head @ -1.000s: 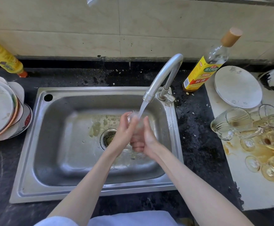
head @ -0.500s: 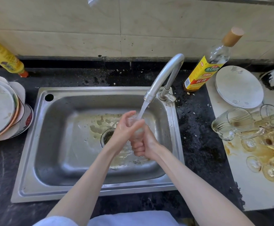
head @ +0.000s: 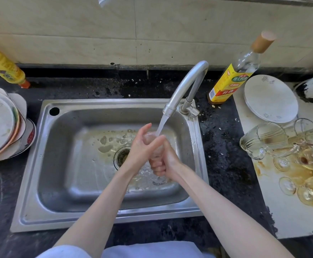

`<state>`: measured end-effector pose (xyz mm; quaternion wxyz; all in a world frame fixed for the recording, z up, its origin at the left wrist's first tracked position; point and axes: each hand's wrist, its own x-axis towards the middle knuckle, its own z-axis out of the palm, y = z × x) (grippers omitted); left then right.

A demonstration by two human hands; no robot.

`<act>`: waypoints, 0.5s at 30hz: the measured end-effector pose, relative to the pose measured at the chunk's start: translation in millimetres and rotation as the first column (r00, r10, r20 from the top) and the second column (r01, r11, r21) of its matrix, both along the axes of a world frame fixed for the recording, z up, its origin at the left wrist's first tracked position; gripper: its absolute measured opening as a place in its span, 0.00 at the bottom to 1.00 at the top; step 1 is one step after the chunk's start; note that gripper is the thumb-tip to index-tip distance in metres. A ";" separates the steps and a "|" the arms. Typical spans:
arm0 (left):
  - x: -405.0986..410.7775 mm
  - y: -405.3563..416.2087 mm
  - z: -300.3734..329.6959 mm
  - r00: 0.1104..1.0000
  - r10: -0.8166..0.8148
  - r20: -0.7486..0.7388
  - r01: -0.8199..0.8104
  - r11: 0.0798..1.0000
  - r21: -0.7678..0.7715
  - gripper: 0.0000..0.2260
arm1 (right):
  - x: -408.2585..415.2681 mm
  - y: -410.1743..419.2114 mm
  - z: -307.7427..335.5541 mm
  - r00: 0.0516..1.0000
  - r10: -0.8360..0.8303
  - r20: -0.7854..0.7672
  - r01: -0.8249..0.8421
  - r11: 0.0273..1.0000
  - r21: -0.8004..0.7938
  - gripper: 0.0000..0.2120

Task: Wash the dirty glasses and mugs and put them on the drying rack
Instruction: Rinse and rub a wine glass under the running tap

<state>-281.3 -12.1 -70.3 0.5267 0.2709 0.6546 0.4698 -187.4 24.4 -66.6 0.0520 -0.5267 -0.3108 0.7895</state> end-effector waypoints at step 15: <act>-9.9 -9.8 10.9 0.994 -0.089 0.059 0.086 0.995 0.044 0.20 | 1.0 -11.1 -9.6 1.000 -0.008 -0.019 0.010 0.996 0.094 0.36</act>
